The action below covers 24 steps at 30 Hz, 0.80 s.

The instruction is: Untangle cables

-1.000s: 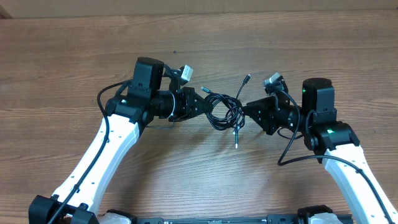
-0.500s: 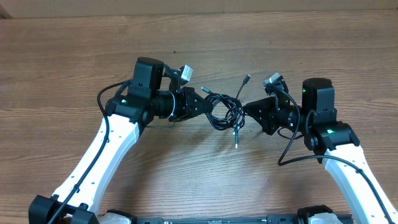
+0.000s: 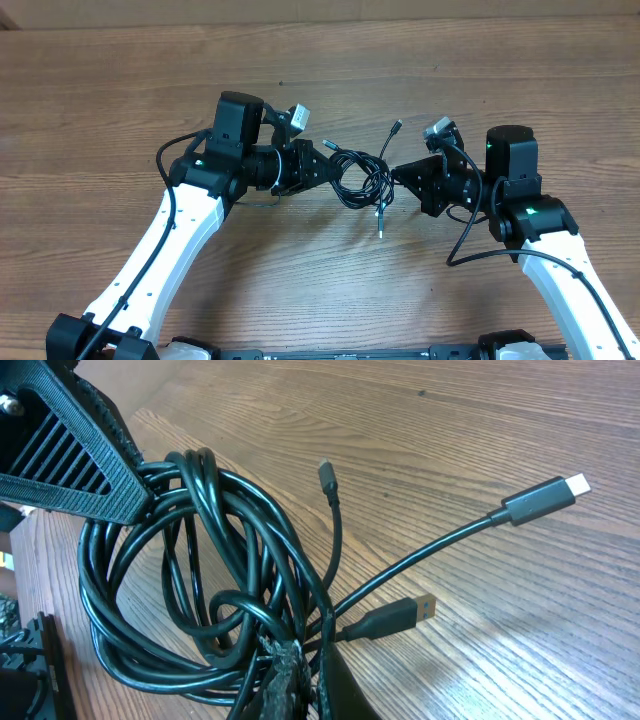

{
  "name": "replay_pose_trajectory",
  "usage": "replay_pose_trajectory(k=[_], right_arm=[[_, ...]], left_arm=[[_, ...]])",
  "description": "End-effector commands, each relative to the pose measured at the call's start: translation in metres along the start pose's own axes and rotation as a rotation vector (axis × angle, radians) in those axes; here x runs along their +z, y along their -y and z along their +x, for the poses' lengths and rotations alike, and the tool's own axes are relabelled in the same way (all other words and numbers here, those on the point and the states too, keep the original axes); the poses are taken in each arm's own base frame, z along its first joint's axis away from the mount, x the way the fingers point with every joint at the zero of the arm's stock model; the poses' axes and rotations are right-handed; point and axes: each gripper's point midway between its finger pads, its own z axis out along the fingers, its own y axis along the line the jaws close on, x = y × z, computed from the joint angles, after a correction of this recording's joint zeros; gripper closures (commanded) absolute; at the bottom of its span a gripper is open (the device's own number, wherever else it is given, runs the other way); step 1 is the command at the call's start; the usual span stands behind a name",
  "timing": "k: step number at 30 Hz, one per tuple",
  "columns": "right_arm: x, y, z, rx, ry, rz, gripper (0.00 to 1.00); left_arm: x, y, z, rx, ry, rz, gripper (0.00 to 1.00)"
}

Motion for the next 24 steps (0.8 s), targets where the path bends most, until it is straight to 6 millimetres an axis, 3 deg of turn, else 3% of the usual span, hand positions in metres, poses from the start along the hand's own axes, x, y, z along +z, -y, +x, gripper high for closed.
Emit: replay_pose_trajectory(k=[1, 3, 4, 6, 9, 15, 24], right_arm=[[-0.002, 0.001, -0.006, -0.011, 0.014, 0.006, 0.96], [-0.002, 0.002, -0.006, -0.009, 0.012, 0.005, 0.96], [-0.001, 0.002, -0.005, -0.008, 0.011, 0.005, 0.87], [0.0, 0.003, -0.004, -0.002, 0.005, 0.004, 0.5], [0.004, 0.006, 0.0, 0.012, -0.009, 0.002, 0.36], [0.01, 0.012, 0.007, 0.039, -0.034, -0.002, 0.36], [0.01, 0.003, 0.004, 0.033, -0.023, -0.054, 0.48]], left_arm=[[-0.009, 0.015, -0.003, 0.031, 0.023, 0.03, 0.96], [-0.009, 0.015, -0.003, 0.032, 0.023, 0.03, 0.96], [-0.009, 0.015, -0.003, 0.032, 0.023, 0.03, 0.96], [-0.009, 0.015, -0.003, 0.032, 0.023, 0.029, 0.96], [-0.009, 0.015, -0.003, 0.032, 0.023, 0.029, 0.96], [-0.009, 0.015, -0.003, 0.032, 0.025, 0.027, 0.96], [-0.009, 0.014, -0.004, 0.025, 0.03, 0.021, 0.96]])
